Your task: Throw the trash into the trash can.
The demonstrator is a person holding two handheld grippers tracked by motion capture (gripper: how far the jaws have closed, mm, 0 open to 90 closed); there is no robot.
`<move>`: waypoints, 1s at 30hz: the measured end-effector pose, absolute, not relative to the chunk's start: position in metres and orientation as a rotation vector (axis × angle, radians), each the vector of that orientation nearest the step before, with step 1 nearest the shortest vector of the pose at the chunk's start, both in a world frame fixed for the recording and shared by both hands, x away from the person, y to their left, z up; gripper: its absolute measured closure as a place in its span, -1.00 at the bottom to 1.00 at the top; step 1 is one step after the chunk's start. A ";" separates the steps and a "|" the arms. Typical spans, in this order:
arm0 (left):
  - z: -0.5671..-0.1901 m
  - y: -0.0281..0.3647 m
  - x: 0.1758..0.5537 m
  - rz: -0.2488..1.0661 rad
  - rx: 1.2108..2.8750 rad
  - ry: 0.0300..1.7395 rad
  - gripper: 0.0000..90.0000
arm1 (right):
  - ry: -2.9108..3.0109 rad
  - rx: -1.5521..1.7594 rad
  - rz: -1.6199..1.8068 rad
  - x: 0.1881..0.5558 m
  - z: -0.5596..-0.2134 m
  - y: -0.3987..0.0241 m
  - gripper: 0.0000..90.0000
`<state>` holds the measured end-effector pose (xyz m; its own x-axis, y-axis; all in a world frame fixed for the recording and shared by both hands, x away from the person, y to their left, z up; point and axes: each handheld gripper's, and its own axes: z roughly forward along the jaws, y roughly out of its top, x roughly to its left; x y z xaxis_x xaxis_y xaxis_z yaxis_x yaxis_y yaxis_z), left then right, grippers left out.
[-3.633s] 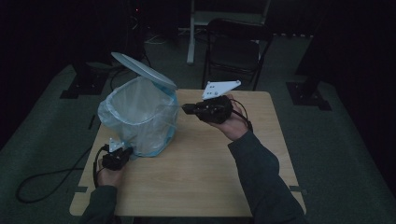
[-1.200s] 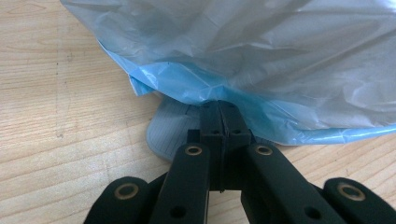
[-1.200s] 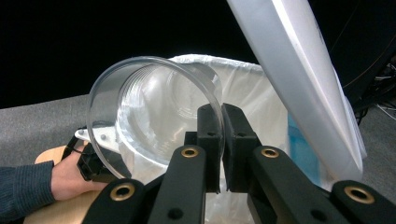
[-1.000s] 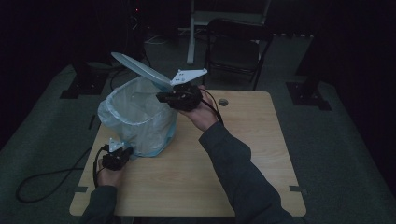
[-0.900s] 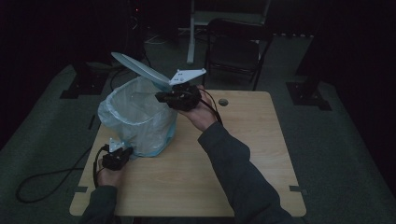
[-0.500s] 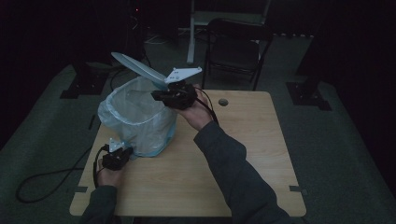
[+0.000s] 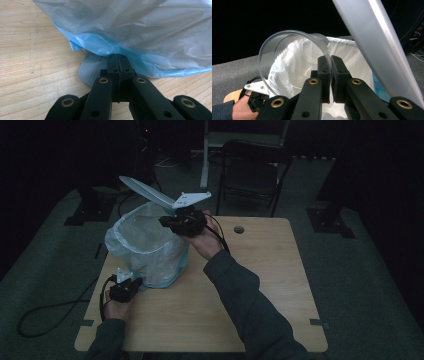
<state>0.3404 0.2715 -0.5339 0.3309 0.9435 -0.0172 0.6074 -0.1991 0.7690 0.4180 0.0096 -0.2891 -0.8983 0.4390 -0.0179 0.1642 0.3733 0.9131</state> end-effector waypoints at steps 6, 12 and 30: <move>-0.534 0.272 0.340 0.620 1.907 1.363 1.00 | 2.378 0.554 1.538 0.420 -0.291 0.013 0.92; -0.534 0.272 0.340 0.620 1.907 1.363 1.00 | 2.376 0.565 1.536 0.421 -0.292 0.016 0.92; -0.534 0.272 0.340 0.620 1.906 1.362 1.00 | 2.375 0.563 1.554 0.421 -0.293 0.016 0.77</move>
